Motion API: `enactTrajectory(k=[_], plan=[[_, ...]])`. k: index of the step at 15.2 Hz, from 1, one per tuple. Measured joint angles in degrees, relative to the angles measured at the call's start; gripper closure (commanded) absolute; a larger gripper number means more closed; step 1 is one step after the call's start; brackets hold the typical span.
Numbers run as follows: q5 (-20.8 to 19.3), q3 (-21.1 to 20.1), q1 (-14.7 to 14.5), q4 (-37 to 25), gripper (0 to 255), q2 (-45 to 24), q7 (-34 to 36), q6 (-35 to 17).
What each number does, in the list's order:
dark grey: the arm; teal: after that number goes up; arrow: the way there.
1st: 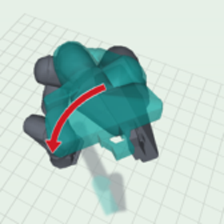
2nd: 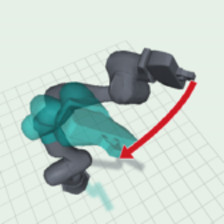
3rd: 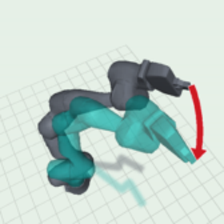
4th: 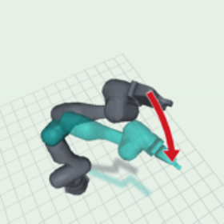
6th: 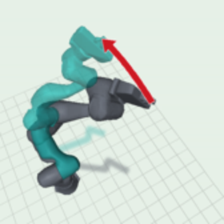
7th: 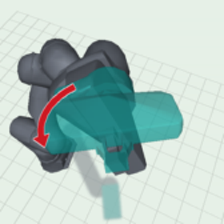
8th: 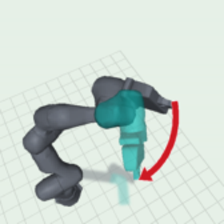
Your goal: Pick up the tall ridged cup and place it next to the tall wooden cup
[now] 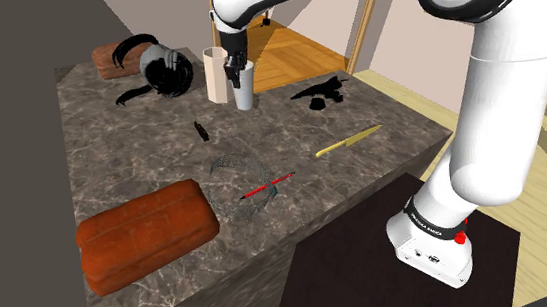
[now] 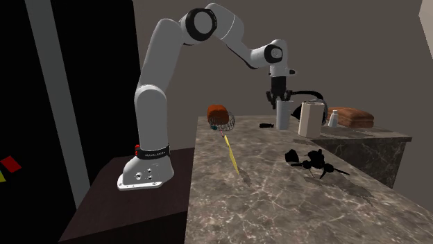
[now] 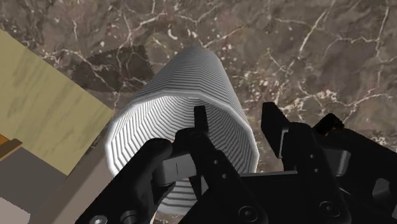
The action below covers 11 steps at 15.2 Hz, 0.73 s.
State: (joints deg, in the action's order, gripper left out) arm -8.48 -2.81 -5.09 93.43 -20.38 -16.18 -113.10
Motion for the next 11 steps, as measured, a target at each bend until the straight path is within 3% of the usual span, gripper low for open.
enactTrajectory(k=[5, 11], plan=[[0.0, 0.0, 0.0, 0.0, 0, 0.0, 0.0, 0.0], [0.3, -0.25, -0.4, -5.11, 0, 1.13, -0.3, 6.19]])
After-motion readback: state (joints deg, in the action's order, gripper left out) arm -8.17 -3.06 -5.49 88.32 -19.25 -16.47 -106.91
